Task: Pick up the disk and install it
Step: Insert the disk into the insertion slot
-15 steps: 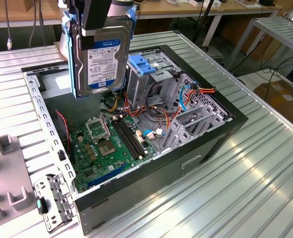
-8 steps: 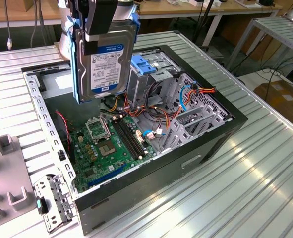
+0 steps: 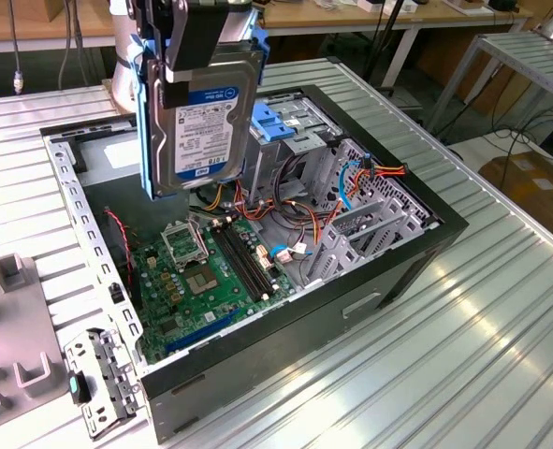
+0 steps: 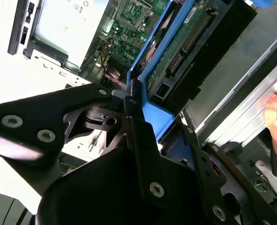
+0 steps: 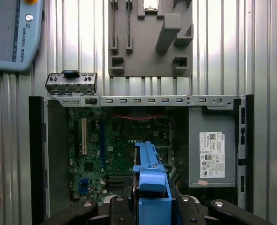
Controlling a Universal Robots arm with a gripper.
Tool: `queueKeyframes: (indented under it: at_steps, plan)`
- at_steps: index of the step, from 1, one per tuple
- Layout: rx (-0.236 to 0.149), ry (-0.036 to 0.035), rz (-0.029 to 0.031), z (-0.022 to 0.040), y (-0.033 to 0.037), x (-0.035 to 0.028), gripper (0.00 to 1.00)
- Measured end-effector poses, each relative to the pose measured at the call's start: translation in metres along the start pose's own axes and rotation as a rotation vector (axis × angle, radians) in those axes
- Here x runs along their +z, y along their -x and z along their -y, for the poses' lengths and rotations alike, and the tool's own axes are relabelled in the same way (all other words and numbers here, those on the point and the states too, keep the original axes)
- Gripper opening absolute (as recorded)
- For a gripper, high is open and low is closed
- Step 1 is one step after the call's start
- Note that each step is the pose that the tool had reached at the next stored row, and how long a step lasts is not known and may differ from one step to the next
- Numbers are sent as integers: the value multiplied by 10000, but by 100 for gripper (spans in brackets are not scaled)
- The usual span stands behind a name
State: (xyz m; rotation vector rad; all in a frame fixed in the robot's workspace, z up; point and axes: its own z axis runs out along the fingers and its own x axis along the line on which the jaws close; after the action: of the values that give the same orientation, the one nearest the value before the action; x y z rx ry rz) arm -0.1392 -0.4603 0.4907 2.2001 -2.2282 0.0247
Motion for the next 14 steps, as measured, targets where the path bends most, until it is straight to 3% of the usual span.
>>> queueKeyframes:
  at_steps: [4,10,14]
  plan:
    - [0,0,0,66,-2,2,37]
    - [-1,0,0,269,0,6,37]
    - [1,0,0,352,1,9,37]
